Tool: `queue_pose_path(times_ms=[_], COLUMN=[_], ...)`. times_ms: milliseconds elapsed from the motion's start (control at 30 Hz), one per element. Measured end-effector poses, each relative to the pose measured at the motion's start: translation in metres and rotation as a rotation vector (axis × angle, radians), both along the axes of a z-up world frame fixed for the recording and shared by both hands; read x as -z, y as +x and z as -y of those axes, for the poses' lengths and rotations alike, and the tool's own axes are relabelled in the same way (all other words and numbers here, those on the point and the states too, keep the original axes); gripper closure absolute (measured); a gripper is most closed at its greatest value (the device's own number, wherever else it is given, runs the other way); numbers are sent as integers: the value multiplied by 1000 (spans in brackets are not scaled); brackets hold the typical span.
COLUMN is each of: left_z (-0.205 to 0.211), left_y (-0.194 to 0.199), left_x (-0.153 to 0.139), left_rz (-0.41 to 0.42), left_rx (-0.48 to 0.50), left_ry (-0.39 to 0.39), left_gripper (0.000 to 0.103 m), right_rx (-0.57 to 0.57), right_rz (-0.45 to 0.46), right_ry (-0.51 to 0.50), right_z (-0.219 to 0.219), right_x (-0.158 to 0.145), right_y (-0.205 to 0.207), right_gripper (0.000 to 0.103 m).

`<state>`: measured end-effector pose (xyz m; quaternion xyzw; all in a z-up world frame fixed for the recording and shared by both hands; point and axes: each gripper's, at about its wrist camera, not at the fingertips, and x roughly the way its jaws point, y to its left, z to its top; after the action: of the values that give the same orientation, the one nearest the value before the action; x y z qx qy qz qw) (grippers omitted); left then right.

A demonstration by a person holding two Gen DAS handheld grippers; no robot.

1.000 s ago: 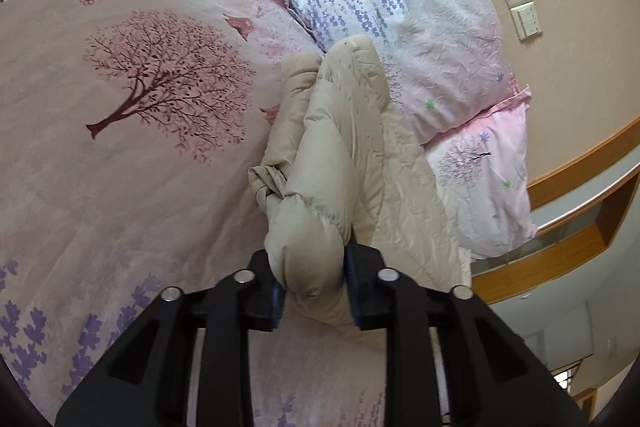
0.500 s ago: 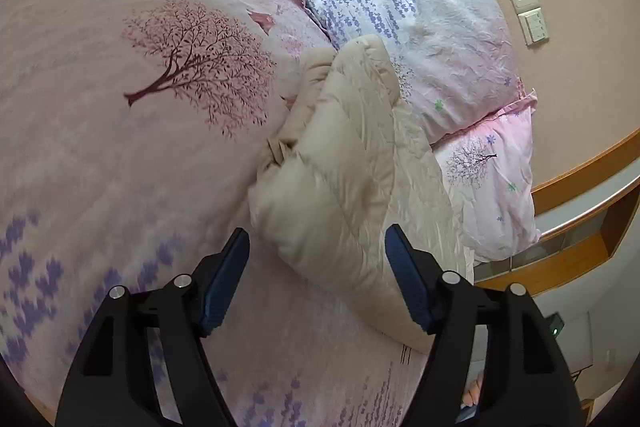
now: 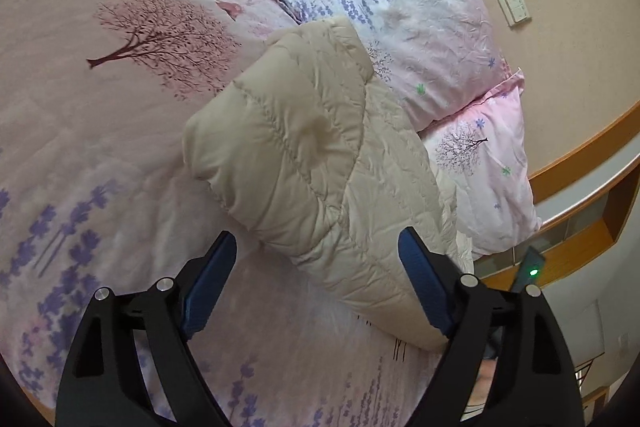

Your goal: Fold large clothes

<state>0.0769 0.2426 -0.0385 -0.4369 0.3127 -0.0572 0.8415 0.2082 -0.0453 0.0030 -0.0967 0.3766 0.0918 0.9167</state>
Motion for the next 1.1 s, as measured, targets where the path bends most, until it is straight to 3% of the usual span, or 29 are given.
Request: queue_pose_path(times_ms=[167, 467, 533, 633, 867, 1100], left_z=[-6, -11, -9, -6, 14, 50], left_y=[13, 42, 48, 56, 55, 56], left_x=[2, 5, 6, 6, -33, -78], left_rz=[-21, -59, -64, -62, 60, 228], left_rx=[-32, -95, -95, -85, -55, 53], left_ry=[-9, -11, -15, -19, 112, 211], left_gripper=[20, 21, 24, 38, 65, 69], right_rx=[-1, -2, 0, 12, 32, 45], right_rz=[-46, -29, -23, -16, -14, -9], right_ry=[-20, -74, -90, -108, -126, -148], right_z=[-6, -14, -17, -21, -25, -30], right_x=[11, 21, 22, 23, 20, 20], right_y=[7, 6, 6, 5, 8, 10], right_gripper=[59, 58, 58, 58, 58, 58])
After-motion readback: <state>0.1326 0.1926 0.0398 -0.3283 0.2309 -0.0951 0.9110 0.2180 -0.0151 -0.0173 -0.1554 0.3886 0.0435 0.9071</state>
